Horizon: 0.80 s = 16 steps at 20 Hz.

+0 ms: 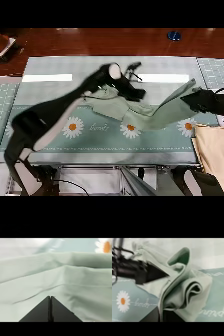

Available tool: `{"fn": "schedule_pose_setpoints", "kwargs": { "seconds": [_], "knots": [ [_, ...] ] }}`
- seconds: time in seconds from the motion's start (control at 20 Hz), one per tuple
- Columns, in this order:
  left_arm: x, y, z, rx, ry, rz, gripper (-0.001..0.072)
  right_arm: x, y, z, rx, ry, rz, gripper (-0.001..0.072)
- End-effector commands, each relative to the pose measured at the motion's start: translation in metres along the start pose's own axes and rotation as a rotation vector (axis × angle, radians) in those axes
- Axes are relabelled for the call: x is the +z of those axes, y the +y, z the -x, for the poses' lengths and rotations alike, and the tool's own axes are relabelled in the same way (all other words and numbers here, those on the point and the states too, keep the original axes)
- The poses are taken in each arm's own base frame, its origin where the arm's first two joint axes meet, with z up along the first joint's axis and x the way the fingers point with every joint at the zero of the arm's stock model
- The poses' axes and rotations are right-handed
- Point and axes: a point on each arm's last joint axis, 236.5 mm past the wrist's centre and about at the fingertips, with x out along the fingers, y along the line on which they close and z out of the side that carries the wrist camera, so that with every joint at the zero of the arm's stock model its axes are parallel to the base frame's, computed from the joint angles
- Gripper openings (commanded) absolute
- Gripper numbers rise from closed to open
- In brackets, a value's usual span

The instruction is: Fold the shirts.

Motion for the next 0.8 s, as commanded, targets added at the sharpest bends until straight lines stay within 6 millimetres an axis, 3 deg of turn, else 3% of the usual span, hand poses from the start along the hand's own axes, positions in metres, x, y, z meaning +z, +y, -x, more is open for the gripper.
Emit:
{"fn": "schedule_pose_setpoints", "kwargs": {
  "seconds": [0.0, 0.1, 0.2, 0.35, 0.45, 0.55, 0.75],
  "knots": [
    [0.016, 0.087, 0.124, 0.196, -0.098, 0.061, 0.0019, 0.012, 0.029, -0.017, 0.162, 0.010, -0.019, 0.0023],
    [0.012, 0.112, 0.202, 0.257, -0.243, 0.089, 0.0019, 0.014, 0.052, -0.045, 0.208, 0.053, 0.019, 0.0023],
    [-0.013, 0.124, 0.264, 0.307, -0.381, 0.103, 0.0019, 0.011, 0.085, -0.087, 0.255, 0.106, 0.073, 0.0023],
    [-0.070, 0.130, 0.314, 0.373, -0.569, 0.149, 0.0019, 0.003, 0.131, -0.163, 0.295, 0.190, 0.127, 0.0023],
    [-0.109, 0.129, 0.317, 0.394, -0.638, 0.166, 0.0020, -0.007, 0.154, -0.217, 0.310, 0.254, 0.147, 0.0024],
    [-0.143, 0.126, 0.302, 0.390, -0.639, 0.171, 0.0020, -0.020, 0.167, -0.264, 0.316, 0.293, 0.193, 0.0024],
    [-0.180, 0.129, 0.268, 0.348, -0.603, 0.212, 0.0019, -0.043, 0.171, -0.337, 0.332, 0.385, 0.133, 0.0024]
  ]
}}
